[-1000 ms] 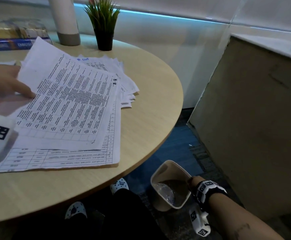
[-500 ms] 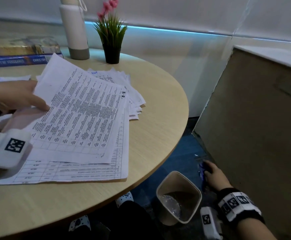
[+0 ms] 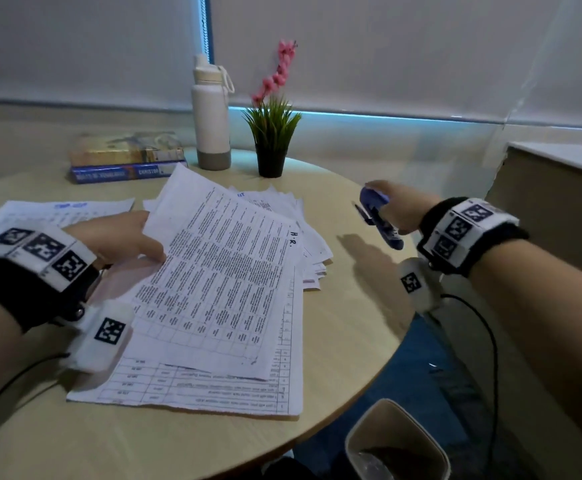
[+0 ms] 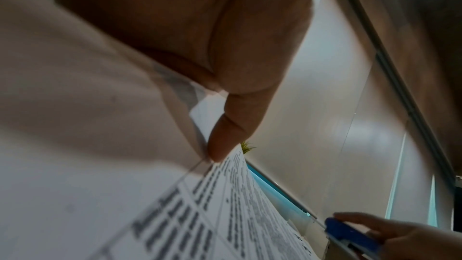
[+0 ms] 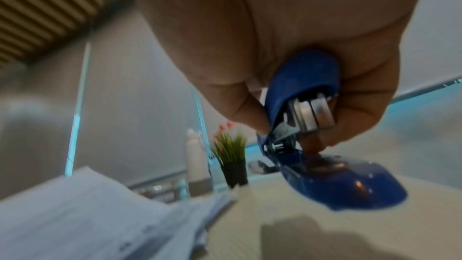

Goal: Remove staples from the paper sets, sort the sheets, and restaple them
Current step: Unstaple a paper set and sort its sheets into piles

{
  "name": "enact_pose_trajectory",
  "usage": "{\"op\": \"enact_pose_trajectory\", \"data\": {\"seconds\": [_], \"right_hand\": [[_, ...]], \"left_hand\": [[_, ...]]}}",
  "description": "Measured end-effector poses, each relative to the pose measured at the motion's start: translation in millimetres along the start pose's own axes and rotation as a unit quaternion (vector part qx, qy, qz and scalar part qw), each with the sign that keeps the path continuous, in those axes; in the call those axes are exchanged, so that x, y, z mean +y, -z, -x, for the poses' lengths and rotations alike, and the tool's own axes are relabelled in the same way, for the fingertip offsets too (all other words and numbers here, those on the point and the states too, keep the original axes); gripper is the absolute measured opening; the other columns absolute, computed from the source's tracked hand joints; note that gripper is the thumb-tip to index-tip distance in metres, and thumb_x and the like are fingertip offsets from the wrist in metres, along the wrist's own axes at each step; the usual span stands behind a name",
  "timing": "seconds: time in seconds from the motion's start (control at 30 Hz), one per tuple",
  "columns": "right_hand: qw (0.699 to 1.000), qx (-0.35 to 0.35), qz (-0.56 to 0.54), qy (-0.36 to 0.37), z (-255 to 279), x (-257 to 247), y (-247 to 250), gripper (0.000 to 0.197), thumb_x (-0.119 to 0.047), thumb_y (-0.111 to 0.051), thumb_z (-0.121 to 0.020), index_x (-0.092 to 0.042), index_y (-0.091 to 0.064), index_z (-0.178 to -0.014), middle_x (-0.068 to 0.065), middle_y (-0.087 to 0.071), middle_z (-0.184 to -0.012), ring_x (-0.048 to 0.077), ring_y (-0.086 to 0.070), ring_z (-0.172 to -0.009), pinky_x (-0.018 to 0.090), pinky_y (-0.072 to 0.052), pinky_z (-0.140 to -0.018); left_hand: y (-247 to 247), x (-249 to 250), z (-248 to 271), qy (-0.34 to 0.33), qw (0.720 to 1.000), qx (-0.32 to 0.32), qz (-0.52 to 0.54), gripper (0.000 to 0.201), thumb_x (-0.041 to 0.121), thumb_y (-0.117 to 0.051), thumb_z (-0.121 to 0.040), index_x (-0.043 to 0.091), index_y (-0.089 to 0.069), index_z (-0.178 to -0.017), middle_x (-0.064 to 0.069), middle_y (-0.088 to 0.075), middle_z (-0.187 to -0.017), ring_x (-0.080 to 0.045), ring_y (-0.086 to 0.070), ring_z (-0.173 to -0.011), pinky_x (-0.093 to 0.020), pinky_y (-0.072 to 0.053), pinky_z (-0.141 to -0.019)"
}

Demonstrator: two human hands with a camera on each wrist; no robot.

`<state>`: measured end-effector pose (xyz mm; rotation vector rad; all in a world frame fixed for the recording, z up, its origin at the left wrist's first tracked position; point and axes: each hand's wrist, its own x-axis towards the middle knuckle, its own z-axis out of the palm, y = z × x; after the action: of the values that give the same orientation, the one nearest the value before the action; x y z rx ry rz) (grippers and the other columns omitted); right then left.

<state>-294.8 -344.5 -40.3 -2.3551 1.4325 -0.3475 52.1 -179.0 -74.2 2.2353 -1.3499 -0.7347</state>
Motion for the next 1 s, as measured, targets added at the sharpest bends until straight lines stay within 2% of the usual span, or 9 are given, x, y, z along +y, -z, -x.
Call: {"op": "enact_pose_trajectory", "data": {"seconds": [0.07,0.33,0.43,0.5,0.63,0.77,0.87,0.9,1.0], "right_hand": [[0.998,-0.051,0.039,-0.019,-23,-1,-9,0.038,0.003,-0.034,-0.083,-0.024,-0.056,-0.068,-0.001,-0.054,-0.056,0.012,-0.051,-0.052,0.035,-0.037,-0.058],[0.974,-0.121,0.18,-0.066,-32,2,-26,0.012,-0.009,-0.044,-0.092,-0.015,-0.051,-0.1,0.012,-0.057,-0.118,0.026,-0.051,-0.096,0.03,-0.038,-0.079],[0.977,-0.067,0.187,-0.072,-29,-10,-18,0.05,-0.026,-0.05,-0.095,-0.014,-0.036,-0.141,0.014,-0.048,-0.139,0.028,-0.048,-0.123,0.029,-0.037,-0.092],[0.994,-0.004,0.107,-0.016,-23,-28,-8,0.062,-0.034,-0.058,-0.091,-0.016,-0.032,-0.144,0.012,-0.046,-0.141,0.026,-0.045,-0.128,0.03,-0.034,-0.1],[0.982,-0.054,-0.143,0.116,0,-74,9,0.074,-0.026,-0.076,-0.074,-0.019,-0.04,-0.138,-0.002,-0.057,-0.122,0.015,-0.054,-0.116,0.034,-0.041,-0.101],[0.946,-0.144,-0.25,0.147,13,-84,13,0.049,-0.015,-0.081,-0.062,-0.01,-0.066,-0.108,0.009,-0.073,-0.104,0.027,-0.07,-0.094,0.041,-0.054,-0.086],[0.9,-0.118,-0.396,0.139,23,-80,5,0.015,0.001,-0.069,-0.07,-0.009,-0.077,-0.077,0.009,-0.075,-0.082,0.02,-0.072,-0.071,0.028,-0.058,-0.064],[0.884,-0.095,-0.436,0.138,27,-79,1,0.023,0.008,-0.061,-0.074,-0.009,-0.076,-0.07,0.007,-0.075,-0.074,0.016,-0.071,-0.063,0.024,-0.056,-0.057],[0.862,-0.036,-0.49,0.122,40,-74,-16,0.02,0.008,-0.056,-0.081,-0.003,-0.072,-0.085,0.008,-0.075,-0.076,0.017,-0.071,-0.065,0.026,-0.058,-0.059]], "left_hand": [[0,2,4,-0.004,0.999,0.01,-0.03,0.036,0.004,-0.071,-0.081,0.018,-0.055,-0.11,-0.011,-0.066,-0.111,-0.034,-0.061,-0.105,-0.047,-0.046,-0.099],[2,6,15,-0.005,0.999,0.012,-0.047,0.032,0.011,-0.072,-0.083,0.02,-0.057,-0.11,-0.002,-0.065,-0.106,-0.025,-0.061,-0.101,-0.034,-0.045,-0.093],[2,12,21,-0.014,0.999,0.019,-0.03,0.025,0.011,-0.072,-0.083,0.02,-0.06,-0.102,0.006,-0.064,-0.088,-0.021,-0.062,-0.089,-0.031,-0.046,-0.084],[4,20,28,-0.041,0.999,0.026,-0.012,0.022,0.009,-0.072,-0.083,0.023,-0.06,-0.095,0.008,-0.064,-0.083,-0.015,-0.062,-0.079,-0.031,-0.047,-0.077],[11,49,48,-0.145,0.989,0.025,0.021,0.028,0.003,-0.069,-0.081,0.029,-0.061,-0.083,0.004,-0.071,-0.086,-0.012,-0.066,-0.073,-0.03,-0.052,-0.069],[25,75,70,-0.219,0.975,0.049,0.0,0.017,0.011,-0.067,-0.082,0.028,-0.062,-0.082,0.01,-0.069,-0.075,-0.008,-0.066,-0.068,-0.025,-0.049,-0.06],[33,82,80,-0.245,0.961,0.123,-0.039,0.023,0.015,-0.066,-0.084,0.032,-0.062,-0.1,0.012,-0.067,-0.094,-0.009,-0.064,-0.085,-0.023,-0.046,-0.067],[34,83,81,-0.245,0.952,0.171,-0.066,0.03,0.017,-0.066,-0.085,0.031,-0.059,-0.111,0.01,-0.065,-0.103,-0.011,-0.062,-0.093,-0.025,-0.045,-0.072],[32,78,81,-0.26,0.901,0.32,-0.136,0.058,0.028,-0.068,-0.084,0.031,-0.044,-0.137,0.002,-0.052,-0.134,-0.021,-0.047,-0.125,-0.039,-0.037,-0.104]]}}
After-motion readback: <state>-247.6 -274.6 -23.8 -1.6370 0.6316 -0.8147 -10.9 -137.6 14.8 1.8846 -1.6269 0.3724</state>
